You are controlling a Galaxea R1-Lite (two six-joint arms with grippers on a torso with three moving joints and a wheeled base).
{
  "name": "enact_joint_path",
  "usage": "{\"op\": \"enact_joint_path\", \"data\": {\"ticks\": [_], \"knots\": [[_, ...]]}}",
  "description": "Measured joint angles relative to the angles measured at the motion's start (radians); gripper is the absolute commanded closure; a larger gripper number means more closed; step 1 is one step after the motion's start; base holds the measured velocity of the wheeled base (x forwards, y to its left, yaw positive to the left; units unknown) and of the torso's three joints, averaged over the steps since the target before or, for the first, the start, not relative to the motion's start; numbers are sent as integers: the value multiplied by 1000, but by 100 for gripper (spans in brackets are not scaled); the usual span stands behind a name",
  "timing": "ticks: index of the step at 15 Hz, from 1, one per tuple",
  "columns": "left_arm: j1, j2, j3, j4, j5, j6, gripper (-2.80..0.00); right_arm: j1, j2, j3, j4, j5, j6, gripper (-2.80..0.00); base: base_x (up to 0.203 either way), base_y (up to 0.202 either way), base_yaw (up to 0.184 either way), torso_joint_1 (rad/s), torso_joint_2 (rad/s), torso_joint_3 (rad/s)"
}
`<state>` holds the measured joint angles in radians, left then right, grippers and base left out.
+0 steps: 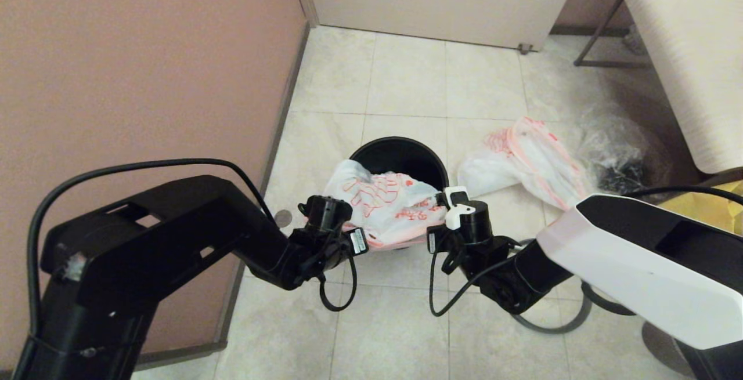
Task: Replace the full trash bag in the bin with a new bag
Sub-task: Put the new garbage bag on the trash can
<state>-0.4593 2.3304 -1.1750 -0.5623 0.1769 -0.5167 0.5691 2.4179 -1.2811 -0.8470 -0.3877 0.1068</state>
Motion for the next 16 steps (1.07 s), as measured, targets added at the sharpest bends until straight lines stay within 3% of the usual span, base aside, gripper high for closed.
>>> {"op": "enact_joint_path", "data": {"ticks": [11, 16], "knots": [[-10, -200, 224, -9, -4, -10, -280, 74, -128, 215, -3, -20, 7, -280, 0, 0, 0, 0, 0, 0], [-14, -232, 233, -9, -7, -27, -280, 83, -140, 263, -29, -12, 7, -280, 0, 0, 0, 0, 0, 0]]}}
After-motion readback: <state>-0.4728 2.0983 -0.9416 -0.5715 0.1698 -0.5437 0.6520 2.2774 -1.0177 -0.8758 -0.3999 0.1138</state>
